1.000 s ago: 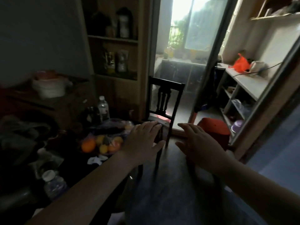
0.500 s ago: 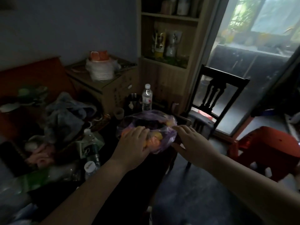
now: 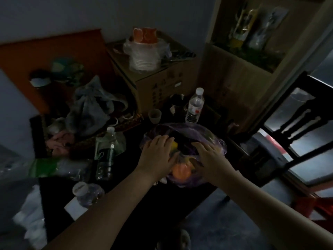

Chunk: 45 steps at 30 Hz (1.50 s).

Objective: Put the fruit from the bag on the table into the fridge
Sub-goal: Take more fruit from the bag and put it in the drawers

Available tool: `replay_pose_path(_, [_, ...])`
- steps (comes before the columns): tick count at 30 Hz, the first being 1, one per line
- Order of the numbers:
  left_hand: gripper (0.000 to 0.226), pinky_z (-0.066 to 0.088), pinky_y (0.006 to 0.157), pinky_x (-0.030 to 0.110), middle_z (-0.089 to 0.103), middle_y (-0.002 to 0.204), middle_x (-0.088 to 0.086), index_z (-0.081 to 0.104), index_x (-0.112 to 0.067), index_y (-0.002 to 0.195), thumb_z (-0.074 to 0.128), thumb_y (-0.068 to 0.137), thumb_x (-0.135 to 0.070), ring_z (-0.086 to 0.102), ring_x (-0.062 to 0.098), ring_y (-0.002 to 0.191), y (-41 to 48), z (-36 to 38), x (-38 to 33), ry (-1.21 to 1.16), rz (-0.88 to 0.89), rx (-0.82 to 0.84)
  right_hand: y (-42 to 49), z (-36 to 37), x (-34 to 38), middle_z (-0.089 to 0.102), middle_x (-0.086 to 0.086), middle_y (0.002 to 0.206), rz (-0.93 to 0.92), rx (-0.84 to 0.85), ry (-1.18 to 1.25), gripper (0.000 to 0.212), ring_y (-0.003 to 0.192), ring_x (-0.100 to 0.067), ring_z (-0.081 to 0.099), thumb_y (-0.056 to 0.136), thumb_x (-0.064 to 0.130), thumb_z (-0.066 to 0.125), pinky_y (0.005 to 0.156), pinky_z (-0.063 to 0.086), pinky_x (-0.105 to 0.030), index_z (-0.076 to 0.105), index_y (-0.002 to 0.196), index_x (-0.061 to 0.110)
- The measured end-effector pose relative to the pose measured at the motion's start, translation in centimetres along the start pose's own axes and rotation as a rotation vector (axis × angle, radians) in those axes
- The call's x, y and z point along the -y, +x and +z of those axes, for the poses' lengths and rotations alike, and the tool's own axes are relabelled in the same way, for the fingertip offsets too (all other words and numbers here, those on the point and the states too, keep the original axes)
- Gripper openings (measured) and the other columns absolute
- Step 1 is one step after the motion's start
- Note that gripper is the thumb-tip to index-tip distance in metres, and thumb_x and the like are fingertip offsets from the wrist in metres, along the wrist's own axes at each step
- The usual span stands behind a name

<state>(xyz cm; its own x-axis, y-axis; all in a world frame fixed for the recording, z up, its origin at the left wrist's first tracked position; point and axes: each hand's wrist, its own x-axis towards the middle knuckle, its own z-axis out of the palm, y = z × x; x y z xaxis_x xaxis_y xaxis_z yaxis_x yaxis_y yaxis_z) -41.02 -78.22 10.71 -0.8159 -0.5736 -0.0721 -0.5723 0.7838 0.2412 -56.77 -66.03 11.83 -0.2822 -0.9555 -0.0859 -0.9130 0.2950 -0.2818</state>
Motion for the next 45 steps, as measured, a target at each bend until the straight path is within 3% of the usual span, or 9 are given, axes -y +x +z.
replay_pose_path(4, [0.054,0.024,0.111,0.037,0.028,0.151,-0.001,0.028,-0.020,0.146,0.029,0.100,-0.047,0.022,0.018,0.140,4.1,1.7,0.4,-0.063,-0.083,-0.015,3.7,1.1,-3.3,0.040,0.000,0.146,-0.026,0.035,-0.012,0.056,0.133,-0.020,0.038,0.094,0.044,0.046,0.102,0.032,-0.031,0.034,0.143,0.021])
replay_pose_path(8, [0.049,0.030,0.107,0.035,0.035,0.147,0.000,0.033,-0.019,0.143,0.033,0.100,-0.044,0.029,0.020,0.135,7.5,3.6,1.2,-0.088,-0.179,0.009,7.0,2.4,-5.3,0.038,0.006,0.146,-0.029,0.077,0.006,0.050,0.129,-0.016,0.039,0.097,0.045,0.040,0.077,0.022,-0.022,0.032,0.143,0.026])
replay_pose_path(12, [0.047,0.042,0.096,0.039,0.043,0.138,0.003,0.040,-0.017,0.138,0.039,0.098,-0.041,0.041,0.023,0.125,9.6,6.0,2.8,-0.108,-0.285,0.072,10.1,4.7,-6.3,0.041,0.000,0.142,-0.034,0.163,0.183,0.048,0.126,-0.021,0.043,0.097,0.041,0.043,0.092,0.038,-0.031,0.034,0.141,0.023])
replay_pose_path(16, [0.055,0.042,0.097,0.040,0.035,0.144,0.002,0.031,-0.019,0.145,0.049,0.095,-0.034,0.039,0.024,0.129,9.0,8.4,4.0,-0.103,-0.330,0.160,12.4,7.1,-6.5,0.038,-0.002,0.144,-0.076,0.224,0.266,0.049,0.131,-0.023,0.039,0.098,0.040,0.043,0.100,0.039,-0.035,0.034,0.142,0.020])
replay_pose_path(22, [0.050,0.049,0.081,0.039,0.044,0.131,0.003,0.055,-0.014,0.118,0.032,0.088,-0.047,0.040,0.026,0.123,7.3,9.5,4.8,-0.079,-0.363,0.105,15.4,9.4,-5.9,0.035,-0.005,0.145,-0.129,0.288,0.279,0.051,0.132,-0.025,0.034,0.097,0.032,0.048,0.099,0.042,-0.038,0.032,0.143,0.016])
replay_pose_path(27, [0.038,0.049,0.080,0.040,0.052,0.120,0.008,0.064,-0.007,0.093,0.041,0.095,-0.037,0.048,0.030,0.114,7.1,9.6,5.4,-0.078,-0.442,0.051,17.2,11.1,-5.3,0.044,-0.009,0.132,-0.168,0.312,0.236,0.040,0.123,-0.027,0.040,0.095,0.030,0.049,0.093,0.043,-0.037,0.044,0.128,0.008])
replay_pose_path(30, [0.028,0.046,0.084,0.039,0.049,0.123,0.009,0.057,-0.010,0.110,0.049,0.094,-0.030,0.045,0.031,0.114,7.0,9.7,5.7,-0.107,-0.516,0.013,17.8,11.5,-5.0,0.044,-0.009,0.130,-0.219,0.327,0.210,0.038,0.123,-0.027,0.039,0.095,0.030,0.050,0.093,0.041,-0.034,0.047,0.126,0.008])
replay_pose_path(35, [0.061,0.046,0.085,0.041,0.041,0.131,0.009,0.043,-0.014,0.133,0.067,0.080,-0.032,0.042,0.030,0.120,7.0,9.7,6.2,-0.143,-0.654,-0.023,18.2,12.4,-5.0,0.045,-0.007,0.126,-0.287,0.365,0.176,0.028,0.121,-0.027,0.040,0.093,0.029,0.053,0.089,0.045,-0.036,0.057,0.117,0.016])
replay_pose_path(45, [0.083,0.035,0.098,0.040,0.034,0.146,0.003,0.026,-0.024,0.146,0.059,0.079,-0.059,0.036,0.027,0.130,6.5,10.6,6.4,-0.097,-0.648,0.141,18.3,14.3,-5.4,0.043,-0.006,0.134,-0.236,0.378,0.154,0.046,0.122,-0.025,0.040,0.088,0.031,0.058,0.088,0.044,-0.035,0.044,0.127,0.012])
